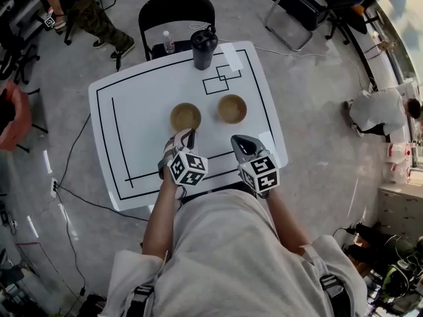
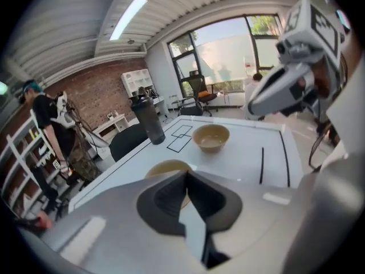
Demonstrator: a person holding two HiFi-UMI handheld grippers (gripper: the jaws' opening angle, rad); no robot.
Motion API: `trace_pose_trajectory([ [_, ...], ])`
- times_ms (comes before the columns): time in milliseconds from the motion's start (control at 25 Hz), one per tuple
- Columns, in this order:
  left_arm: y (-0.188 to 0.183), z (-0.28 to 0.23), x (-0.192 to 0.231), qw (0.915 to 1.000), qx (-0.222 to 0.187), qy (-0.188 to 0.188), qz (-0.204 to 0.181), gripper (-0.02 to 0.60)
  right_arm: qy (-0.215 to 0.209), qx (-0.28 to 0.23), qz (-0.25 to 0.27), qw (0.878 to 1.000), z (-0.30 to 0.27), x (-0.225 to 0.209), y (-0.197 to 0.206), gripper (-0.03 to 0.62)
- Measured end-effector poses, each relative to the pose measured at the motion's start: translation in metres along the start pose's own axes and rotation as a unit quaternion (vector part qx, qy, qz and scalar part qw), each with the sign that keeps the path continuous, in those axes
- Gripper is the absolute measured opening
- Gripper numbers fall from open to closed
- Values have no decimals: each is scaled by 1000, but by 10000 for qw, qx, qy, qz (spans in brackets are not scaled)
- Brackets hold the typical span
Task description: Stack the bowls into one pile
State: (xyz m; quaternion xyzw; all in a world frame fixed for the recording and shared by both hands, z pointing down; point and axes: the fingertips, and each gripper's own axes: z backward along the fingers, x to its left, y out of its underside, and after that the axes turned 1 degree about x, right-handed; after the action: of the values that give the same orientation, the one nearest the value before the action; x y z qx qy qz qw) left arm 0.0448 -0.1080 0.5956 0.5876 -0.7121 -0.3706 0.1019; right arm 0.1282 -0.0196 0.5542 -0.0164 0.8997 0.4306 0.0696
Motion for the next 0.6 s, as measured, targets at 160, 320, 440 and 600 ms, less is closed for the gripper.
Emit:
trace_pose_trajectory([
  [160,-10,12,3,9933,-302,221,1093,3,-7,73,95,9999,-5,-9,-3,0],
  [320,-13,20,2,9773,-346,350,2062,3,-116,263,171,9994,-8,-13,-2,2],
  [440,-20,23,5,9710,-486,150,2334,3,-74,384,458,9982,-10,-17,-3,2],
  [600,-24,27,8,9681,-574,-82,2437,3,-116,440,1014,9938,-20,-16,-2,2],
])
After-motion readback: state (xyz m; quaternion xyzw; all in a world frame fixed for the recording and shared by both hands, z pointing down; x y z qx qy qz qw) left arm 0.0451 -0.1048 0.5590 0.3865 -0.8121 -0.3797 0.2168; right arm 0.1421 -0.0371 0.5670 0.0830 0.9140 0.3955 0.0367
